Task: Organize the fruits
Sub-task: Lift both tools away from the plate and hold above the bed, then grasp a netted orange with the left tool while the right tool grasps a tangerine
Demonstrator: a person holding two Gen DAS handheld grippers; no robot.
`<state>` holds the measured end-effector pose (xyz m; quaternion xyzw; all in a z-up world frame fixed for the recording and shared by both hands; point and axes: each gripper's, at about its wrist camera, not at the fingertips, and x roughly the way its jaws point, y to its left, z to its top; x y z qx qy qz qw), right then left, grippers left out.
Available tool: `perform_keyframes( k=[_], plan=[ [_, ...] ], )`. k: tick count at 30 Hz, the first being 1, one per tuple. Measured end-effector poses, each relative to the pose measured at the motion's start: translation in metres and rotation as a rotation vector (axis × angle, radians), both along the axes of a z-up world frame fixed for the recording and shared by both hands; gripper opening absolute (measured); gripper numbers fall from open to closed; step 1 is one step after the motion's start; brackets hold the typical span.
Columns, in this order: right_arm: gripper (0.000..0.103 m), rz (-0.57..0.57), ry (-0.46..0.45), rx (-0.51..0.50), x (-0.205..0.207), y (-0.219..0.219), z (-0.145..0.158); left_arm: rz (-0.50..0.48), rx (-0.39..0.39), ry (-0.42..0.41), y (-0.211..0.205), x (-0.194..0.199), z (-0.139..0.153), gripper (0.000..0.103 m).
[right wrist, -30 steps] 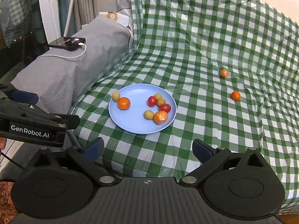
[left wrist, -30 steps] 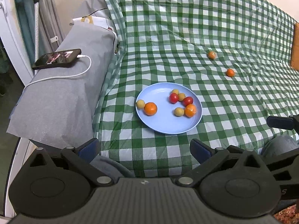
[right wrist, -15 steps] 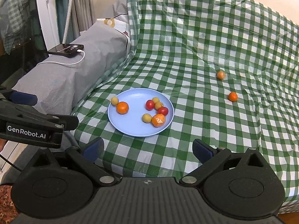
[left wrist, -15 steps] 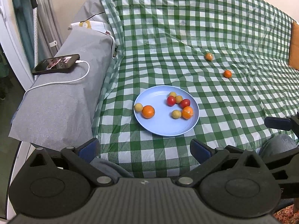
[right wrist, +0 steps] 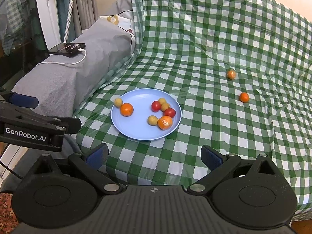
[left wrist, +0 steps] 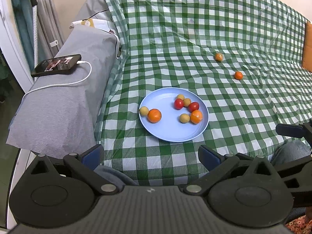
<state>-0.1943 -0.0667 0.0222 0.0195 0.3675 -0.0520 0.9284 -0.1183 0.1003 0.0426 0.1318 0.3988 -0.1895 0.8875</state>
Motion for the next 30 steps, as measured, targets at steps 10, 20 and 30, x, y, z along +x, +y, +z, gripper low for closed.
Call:
perform_keyframes(
  k=[10,20,30],
  plan=[
    [0.100,-0.020,0.013,0.022,0.009,-0.012,-0.005,0.007,0.004,0.022,-0.007,0.015,-0.002,0.102],
    [0.100,-0.101,0.002,0.044,0.026,-0.044,-0.011,-0.007,0.004,0.026,-0.035,0.041,0.002,0.102],
    [0.100,-0.269,-0.056,0.019,0.063,-0.108,-0.023,-0.053,0.006,0.036,-0.107,0.096,0.003,0.102]
  ],
)
